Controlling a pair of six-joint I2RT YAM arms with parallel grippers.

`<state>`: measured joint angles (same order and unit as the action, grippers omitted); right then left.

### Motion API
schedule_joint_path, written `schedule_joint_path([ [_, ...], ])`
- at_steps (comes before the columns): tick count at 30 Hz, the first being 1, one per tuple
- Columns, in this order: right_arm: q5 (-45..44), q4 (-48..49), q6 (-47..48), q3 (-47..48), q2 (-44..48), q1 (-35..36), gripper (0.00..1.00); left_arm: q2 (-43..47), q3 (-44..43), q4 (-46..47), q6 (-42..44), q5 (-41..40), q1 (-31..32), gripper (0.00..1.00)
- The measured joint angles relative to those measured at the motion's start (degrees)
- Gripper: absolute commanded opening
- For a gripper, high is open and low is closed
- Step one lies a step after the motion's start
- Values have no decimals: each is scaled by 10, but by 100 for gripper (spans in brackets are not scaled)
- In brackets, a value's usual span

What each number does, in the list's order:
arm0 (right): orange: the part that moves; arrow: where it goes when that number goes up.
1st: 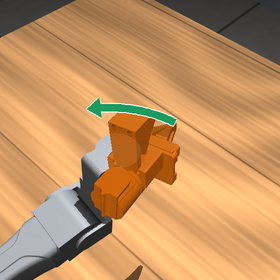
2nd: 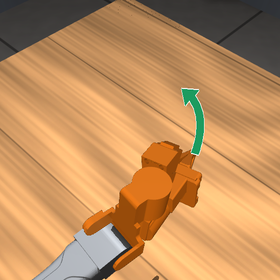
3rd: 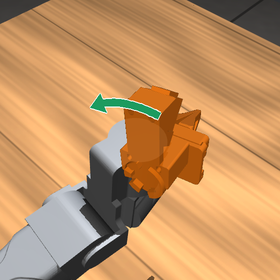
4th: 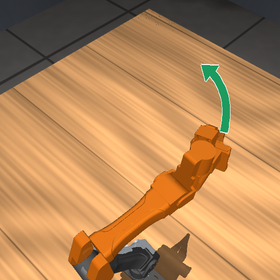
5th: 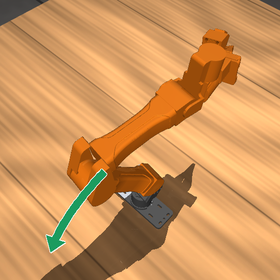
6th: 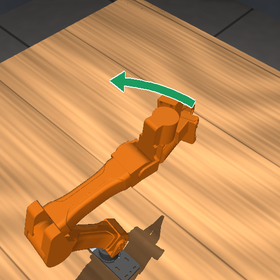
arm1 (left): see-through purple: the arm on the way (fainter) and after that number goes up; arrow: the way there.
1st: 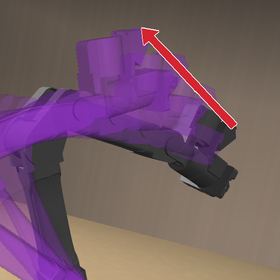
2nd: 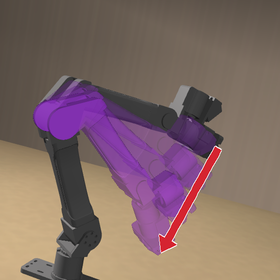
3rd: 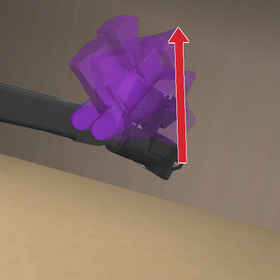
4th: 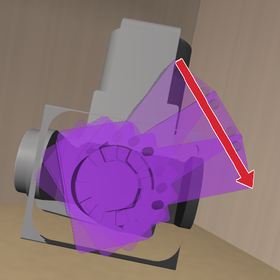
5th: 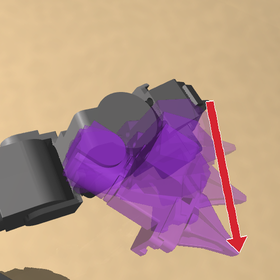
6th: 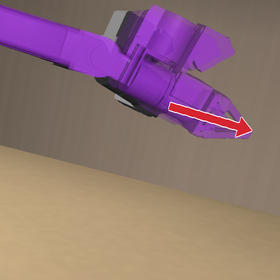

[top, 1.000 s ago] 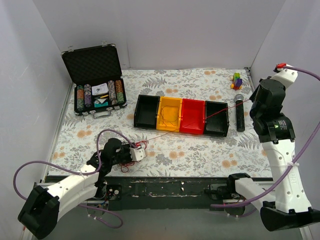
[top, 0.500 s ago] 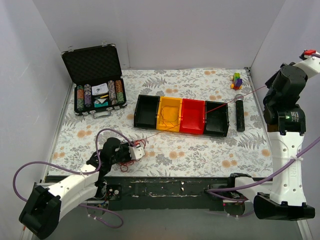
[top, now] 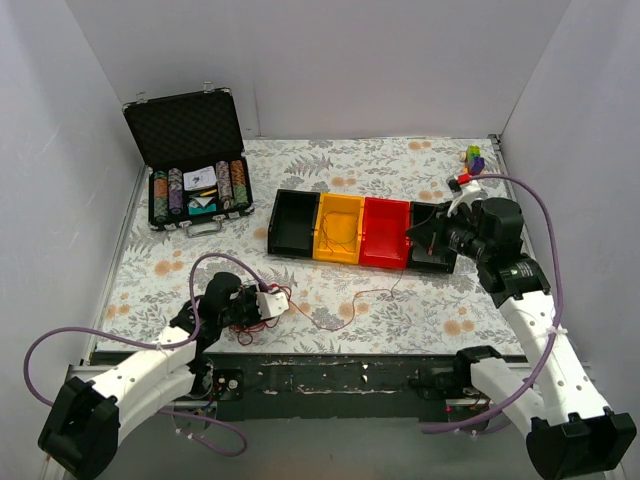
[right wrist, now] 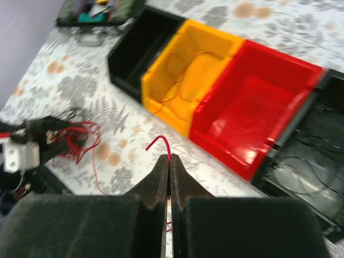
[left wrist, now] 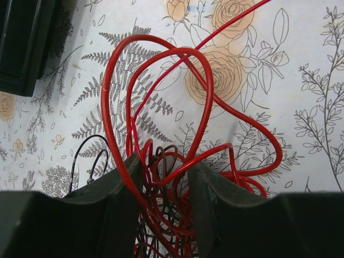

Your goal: Untangle the cables

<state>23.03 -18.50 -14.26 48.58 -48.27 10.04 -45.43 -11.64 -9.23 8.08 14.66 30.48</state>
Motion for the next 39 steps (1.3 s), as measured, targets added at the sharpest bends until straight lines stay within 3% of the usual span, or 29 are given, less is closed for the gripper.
schedule_joint_path([
  [5,37,17,20,-9,1,79,1,-3,-6,-11,-3,12,0,37],
  [9,9,39,22,-25,-33,198,3,-14,-15,-16,-11,13,0,37],
  [14,-59,55,25,-25,-142,364,29,-15,-17,-18,-17,14,0,37],
  [18,-92,75,16,-36,-201,443,49,-16,-19,-19,-26,15,0,37],
  [21,-119,98,5,-50,-212,481,55,-20,-21,-19,-35,16,0,37],
  [28,-171,181,-24,-54,-269,550,59,-24,-25,-19,-52,19,0,37],
  [39,-174,253,-49,-48,-375,570,60,-11,-25,-26,-56,19,0,37],
])
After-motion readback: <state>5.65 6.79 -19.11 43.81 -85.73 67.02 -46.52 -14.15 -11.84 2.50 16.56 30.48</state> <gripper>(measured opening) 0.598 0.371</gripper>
